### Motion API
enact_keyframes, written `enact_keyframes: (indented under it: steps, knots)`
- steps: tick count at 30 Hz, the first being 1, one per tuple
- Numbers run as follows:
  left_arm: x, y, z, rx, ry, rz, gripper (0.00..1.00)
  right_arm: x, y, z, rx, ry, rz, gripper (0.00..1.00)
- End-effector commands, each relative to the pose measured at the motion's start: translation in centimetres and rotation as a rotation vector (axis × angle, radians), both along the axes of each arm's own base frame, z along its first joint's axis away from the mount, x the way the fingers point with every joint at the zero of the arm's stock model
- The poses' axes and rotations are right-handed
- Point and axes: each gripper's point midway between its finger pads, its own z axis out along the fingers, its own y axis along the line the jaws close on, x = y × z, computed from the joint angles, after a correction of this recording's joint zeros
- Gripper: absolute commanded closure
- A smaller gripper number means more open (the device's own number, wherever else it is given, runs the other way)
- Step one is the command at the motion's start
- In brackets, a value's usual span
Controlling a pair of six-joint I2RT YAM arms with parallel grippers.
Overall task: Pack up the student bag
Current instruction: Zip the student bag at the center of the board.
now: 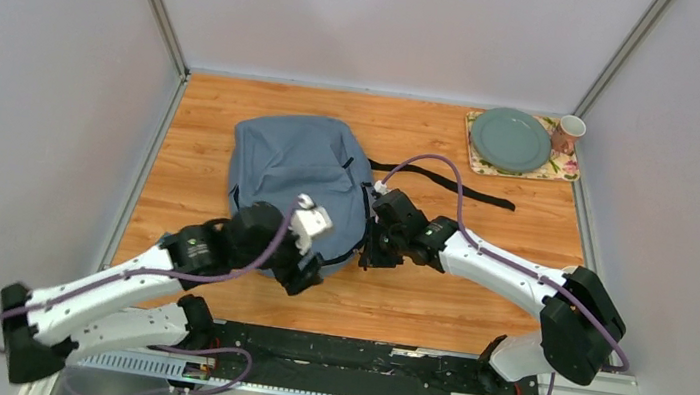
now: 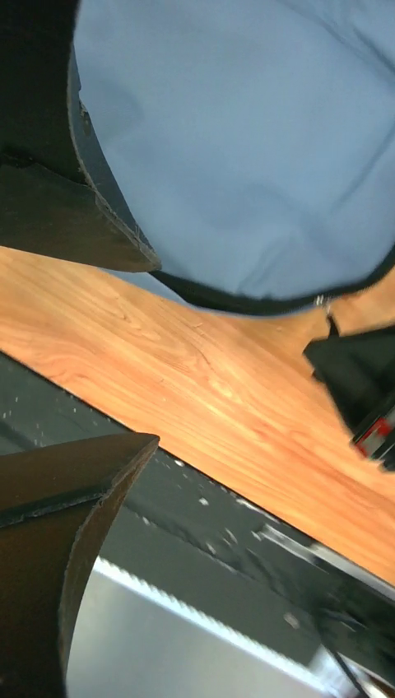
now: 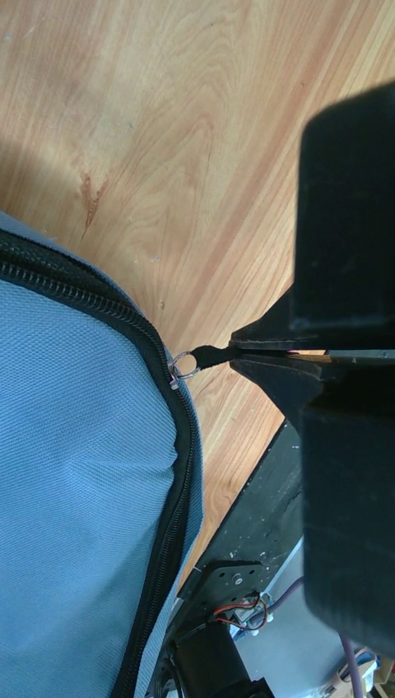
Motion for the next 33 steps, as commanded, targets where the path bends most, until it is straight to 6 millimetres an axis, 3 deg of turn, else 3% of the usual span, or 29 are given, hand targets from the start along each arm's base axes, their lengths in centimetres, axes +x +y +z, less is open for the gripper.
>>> enact_keyframes:
  steps: [1,7,17,20,21,24,25,26,33]
  knots:
    - [2.1,-1.4,-3.1,0.282,-0.269,-0.009,0.21,0.6,0.9,2.5,0.066,-0.041,-0.011,1.00]
    - [2.4,-3.8,-5.7,0.282,-0.323,-0.088,0.20,0.4,0.8,2.8,0.071,-0.043,-0.008,1.00]
    - [3.9,-4.4,-8.8,0.306,-0.386,-0.071,0.22,0.5,0.9,3.5,0.087,-0.055,-0.002,1.00]
    - [4.3,-4.0,-9.5,0.334,-0.368,-0.031,0.38,0.5,0.9,3.5,0.086,-0.056,-0.003,1.00]
    - [4.2,-3.7,-9.9,0.351,-0.355,-0.024,0.56,0.5,0.9,3.5,0.088,-0.057,-0.003,1.00]
    - [4.0,-2.8,-10.7,0.383,-0.324,0.006,0.91,0.6,0.9,3.5,0.086,-0.060,-0.003,1.00]
    - [3.8,-2.6,-10.9,0.383,-0.314,0.003,0.96,0.6,0.8,3.4,0.078,-0.060,-0.004,1.00]
    - [3.5,-2.1,-11.5,0.389,-0.292,0.011,1.00,0.7,0.7,3.3,0.069,-0.064,-0.005,1.00]
    - [1.5,0.6,-12.8,0.349,-0.223,0.056,1.00,2.0,0.4,3.7,0.036,-0.103,-0.028,1.00]
